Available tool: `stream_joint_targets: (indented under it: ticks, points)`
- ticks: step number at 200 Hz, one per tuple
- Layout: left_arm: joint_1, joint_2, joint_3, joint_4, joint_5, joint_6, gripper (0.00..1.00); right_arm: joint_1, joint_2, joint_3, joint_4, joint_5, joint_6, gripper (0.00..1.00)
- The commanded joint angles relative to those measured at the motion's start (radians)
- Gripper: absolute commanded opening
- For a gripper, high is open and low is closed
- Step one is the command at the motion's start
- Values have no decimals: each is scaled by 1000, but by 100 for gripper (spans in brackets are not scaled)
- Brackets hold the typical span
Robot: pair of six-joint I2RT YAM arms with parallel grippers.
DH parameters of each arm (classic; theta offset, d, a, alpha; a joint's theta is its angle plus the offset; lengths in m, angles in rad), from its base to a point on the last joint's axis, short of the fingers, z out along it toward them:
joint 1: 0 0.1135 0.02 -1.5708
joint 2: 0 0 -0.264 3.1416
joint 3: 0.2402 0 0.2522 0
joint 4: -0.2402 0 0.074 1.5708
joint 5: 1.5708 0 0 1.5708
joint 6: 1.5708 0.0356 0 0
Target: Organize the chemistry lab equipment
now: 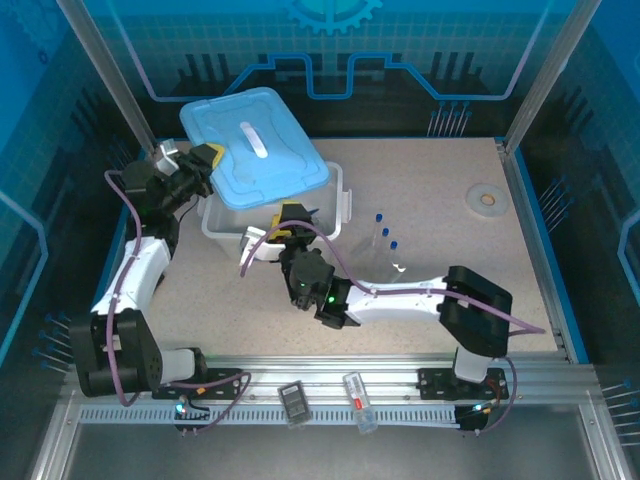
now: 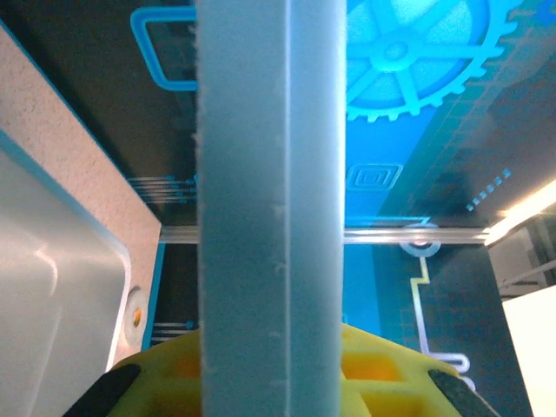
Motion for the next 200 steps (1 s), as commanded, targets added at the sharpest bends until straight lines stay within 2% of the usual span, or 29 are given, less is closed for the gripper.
stream_joint_targets:
  ticks: [1, 39, 65, 83, 105, 130, 159, 200]
  points:
    - [11, 5, 6, 168, -79, -36, 17, 2, -114, 71, -450, -24, 446, 61]
    - [12, 4, -48, 256, -179, -43, 16, -26, -141, 207, -850, -153, 850, 60]
    - [12, -6, -83, 293, -239, -27, 15, -95, -141, 335, -1116, -384, 1222, 59]
    - [12, -21, -105, 298, -281, -15, 14, -163, -148, 386, -1174, -568, 1416, 58]
    - [11, -42, -121, 296, -323, 10, 14, -254, -157, 393, -1138, -790, 1610, 59]
    - [11, -74, -139, 272, -368, 26, 13, -378, -165, 311, -955, -1055, 1873, 58]
    - [5, -138, -139, 174, -414, 97, 13, -419, -126, 314, -847, -1158, 2028, 58]
    - [3, -155, -163, 171, -435, 104, 13, -477, -47, 273, -602, -1302, 2287, 60]
